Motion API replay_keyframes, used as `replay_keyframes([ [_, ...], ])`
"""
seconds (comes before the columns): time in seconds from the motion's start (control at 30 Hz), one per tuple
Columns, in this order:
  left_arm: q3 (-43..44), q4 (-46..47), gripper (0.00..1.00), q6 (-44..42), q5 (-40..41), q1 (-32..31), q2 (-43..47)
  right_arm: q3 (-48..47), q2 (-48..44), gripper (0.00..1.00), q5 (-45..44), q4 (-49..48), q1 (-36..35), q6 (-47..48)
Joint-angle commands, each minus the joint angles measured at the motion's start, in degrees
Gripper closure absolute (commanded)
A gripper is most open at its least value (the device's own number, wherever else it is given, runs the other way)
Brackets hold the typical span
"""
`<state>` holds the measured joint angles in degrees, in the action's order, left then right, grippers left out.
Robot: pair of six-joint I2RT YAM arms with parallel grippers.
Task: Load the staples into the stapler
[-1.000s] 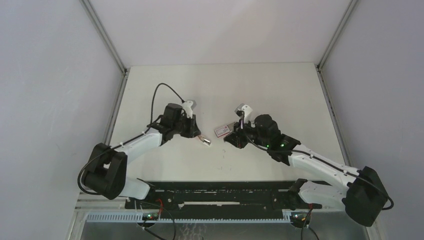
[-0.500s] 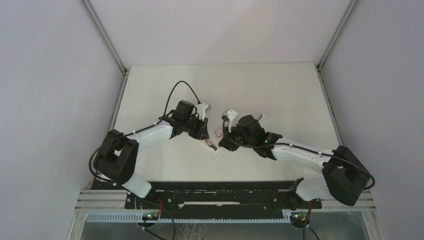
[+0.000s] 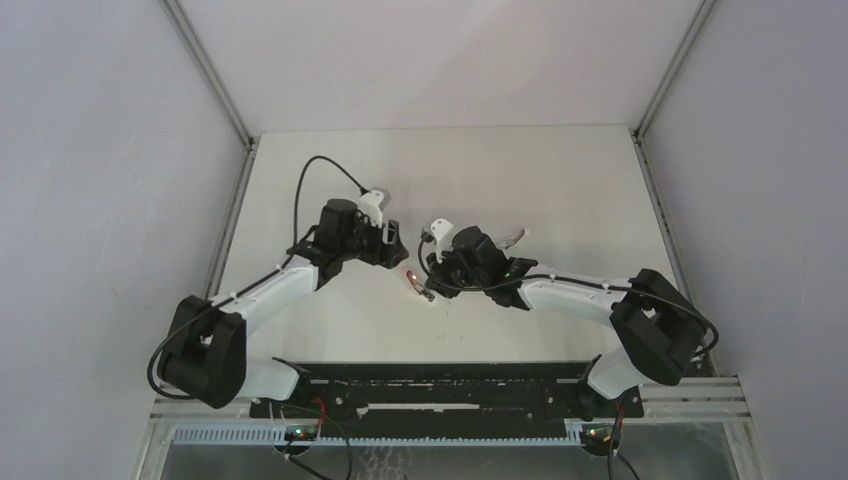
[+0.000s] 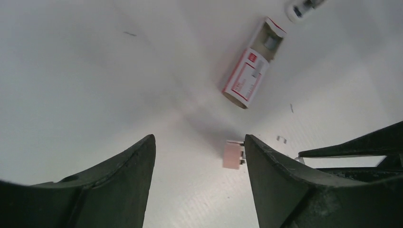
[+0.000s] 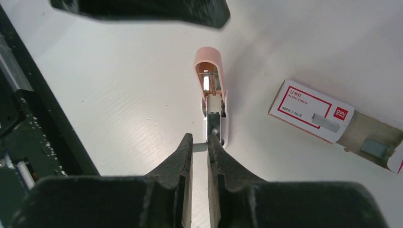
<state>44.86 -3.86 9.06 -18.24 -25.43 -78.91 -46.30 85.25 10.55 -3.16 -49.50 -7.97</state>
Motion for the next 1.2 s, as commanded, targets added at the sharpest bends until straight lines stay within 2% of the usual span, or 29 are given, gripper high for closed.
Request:
replay_keyframes([
  [0.0,-4.9,6.5,0.27,4.1,7.9,2.8,6.1,-4.0,2.9,0.93,-0.8,0.3,-0.5,3.6],
  [0.23,-11.9,12.3,0.27,5.9,17.2,5.1,13.7,-7.3,6.9,0.93,-1.1,3.5,-1.1,6.3],
  [0.37,-14.1,12.8,0.27,6.5,24.5,5.1,17.8,-9.0,9.2,0.93,-2.3,4.6,-1.7,7.3],
  [0.5,-15.9,12.9,0.25,5.7,28.4,5.2,20.8,-10.2,11.0,0.93,-2.5,5.2,-1.8,7.8],
  [1.17,-17.0,13.4,0.25,5.1,29.9,5.3,22.3,-12.4,14.3,0.94,-6.1,7.6,-3.2,9.4],
])
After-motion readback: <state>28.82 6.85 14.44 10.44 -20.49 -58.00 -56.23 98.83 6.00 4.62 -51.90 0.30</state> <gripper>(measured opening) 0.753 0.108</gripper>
